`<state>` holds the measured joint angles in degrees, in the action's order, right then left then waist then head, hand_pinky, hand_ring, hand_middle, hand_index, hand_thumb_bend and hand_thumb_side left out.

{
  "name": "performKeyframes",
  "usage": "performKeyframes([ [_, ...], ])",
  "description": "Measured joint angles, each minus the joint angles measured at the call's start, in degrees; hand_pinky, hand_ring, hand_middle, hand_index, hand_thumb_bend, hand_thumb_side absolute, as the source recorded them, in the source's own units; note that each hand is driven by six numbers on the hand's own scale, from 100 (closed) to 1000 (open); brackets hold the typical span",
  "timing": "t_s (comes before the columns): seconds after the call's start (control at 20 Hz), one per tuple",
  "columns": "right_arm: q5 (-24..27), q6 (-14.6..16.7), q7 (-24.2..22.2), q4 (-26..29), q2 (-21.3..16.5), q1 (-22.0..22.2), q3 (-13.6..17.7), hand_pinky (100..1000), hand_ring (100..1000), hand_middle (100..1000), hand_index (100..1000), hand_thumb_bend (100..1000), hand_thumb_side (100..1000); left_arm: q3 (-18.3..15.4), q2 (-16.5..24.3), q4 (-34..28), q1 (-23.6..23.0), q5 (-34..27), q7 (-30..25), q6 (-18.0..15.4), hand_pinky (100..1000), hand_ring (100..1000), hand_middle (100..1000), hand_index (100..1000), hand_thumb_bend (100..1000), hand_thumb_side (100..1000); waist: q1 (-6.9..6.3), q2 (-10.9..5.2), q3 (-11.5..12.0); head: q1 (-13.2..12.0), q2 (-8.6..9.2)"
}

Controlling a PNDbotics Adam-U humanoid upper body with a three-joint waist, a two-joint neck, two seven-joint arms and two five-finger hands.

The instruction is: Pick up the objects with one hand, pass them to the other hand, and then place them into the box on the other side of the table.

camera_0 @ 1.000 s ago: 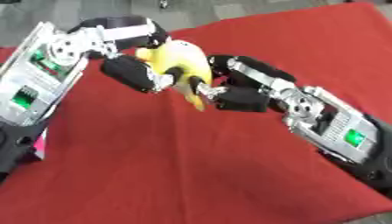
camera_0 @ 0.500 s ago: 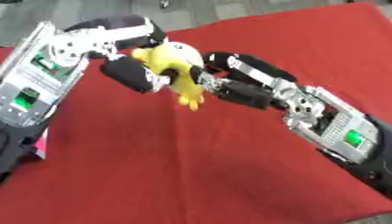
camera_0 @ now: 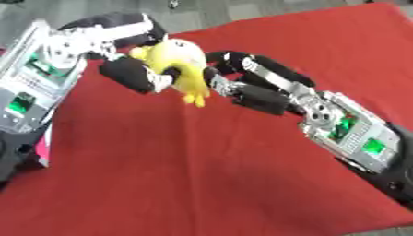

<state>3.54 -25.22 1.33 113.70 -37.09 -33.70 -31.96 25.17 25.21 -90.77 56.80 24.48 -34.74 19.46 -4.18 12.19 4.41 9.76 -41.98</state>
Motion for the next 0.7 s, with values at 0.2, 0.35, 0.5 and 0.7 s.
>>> performKeyframes([
  [0.2,0.7,0.0,1.0,0.0,0.0,0.0,0.2,638,838,812,899,100,796,-3.5,4.0,-0.3,-2.0,-0.2,3.7,0.7,768,676,456,383,100,213,0.00,0.00,0.0,-0.6,0.00],
  [0.35,1.5,0.0,1.9,0.0,-0.1,0.1,0.4,639,837,812,898,100,793,-5.9,6.5,0.5,-3.8,-0.3,5.9,1.4,770,676,458,383,100,212,0.00,0.00,0.1,-1.0,0.00],
  [0.5,2.1,0.1,2.6,0.0,-0.1,0.5,0.4,640,838,812,897,100,792,-7.9,8.8,1.8,-5.3,-0.4,7.6,1.9,770,677,458,383,100,213,0.00,0.00,0.1,-2.1,0.00],
  [0.7,2.4,0.5,3.4,0.0,-0.4,0.9,0.9,639,837,812,896,100,789,-10.7,11.6,3.8,-7.7,-0.7,9.9,2.6,770,677,458,382,100,218,0.02,0.04,-0.1,-5.0,0.00],
])
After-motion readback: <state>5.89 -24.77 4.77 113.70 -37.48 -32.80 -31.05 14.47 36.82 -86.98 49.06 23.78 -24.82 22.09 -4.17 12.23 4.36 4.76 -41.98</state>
